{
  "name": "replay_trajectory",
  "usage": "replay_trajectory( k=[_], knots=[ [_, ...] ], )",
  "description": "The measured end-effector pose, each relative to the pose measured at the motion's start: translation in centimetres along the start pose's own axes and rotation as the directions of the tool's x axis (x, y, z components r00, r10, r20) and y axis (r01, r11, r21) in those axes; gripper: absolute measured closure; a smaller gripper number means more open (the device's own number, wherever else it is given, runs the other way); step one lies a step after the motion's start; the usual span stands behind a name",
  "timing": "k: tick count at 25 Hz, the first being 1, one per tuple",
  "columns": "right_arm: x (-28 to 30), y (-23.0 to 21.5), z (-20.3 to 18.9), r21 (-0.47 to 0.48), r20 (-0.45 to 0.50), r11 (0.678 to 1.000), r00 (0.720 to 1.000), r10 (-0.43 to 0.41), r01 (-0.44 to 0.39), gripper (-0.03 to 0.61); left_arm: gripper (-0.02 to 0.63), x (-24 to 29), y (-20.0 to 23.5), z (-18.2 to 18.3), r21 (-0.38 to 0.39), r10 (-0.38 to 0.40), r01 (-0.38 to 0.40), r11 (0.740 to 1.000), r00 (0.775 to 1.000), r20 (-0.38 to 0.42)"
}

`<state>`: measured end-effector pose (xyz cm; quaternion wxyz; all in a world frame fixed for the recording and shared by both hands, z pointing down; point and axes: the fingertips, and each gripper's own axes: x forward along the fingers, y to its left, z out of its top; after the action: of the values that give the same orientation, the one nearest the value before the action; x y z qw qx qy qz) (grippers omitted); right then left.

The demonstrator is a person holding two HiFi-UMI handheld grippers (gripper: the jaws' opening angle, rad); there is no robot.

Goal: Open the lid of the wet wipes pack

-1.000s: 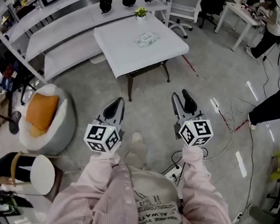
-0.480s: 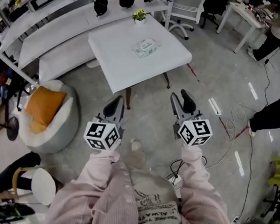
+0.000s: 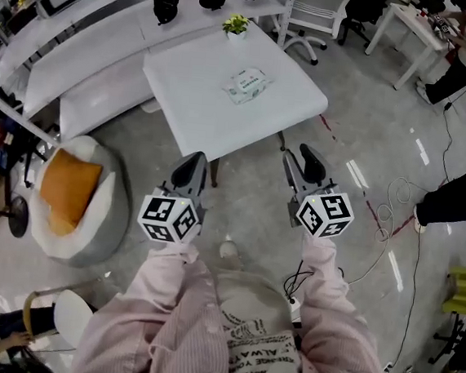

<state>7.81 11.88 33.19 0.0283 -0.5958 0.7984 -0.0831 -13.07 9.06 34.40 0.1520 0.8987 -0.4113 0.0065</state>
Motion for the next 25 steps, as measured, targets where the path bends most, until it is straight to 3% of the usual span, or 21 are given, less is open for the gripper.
replay_trajectory(
  k=[14,25],
  knots=[
    [5.6,-0.8,-0.9,-0.007,-0.03,1.0,1.0,0.006,-0.006,0.442,0.614,3.4,3.9,-0.4,-0.047,-0.011,0.01,0.999,1.0,-0.022],
    [12.1,-4.6,-2.4,0.013,-0.066,1.0,0.998,0.014,-0.013,0.442,0.614,9.1,7.2,-1.3,-0.079,0.003,-0.008,0.997,0.998,-0.06]
  ],
)
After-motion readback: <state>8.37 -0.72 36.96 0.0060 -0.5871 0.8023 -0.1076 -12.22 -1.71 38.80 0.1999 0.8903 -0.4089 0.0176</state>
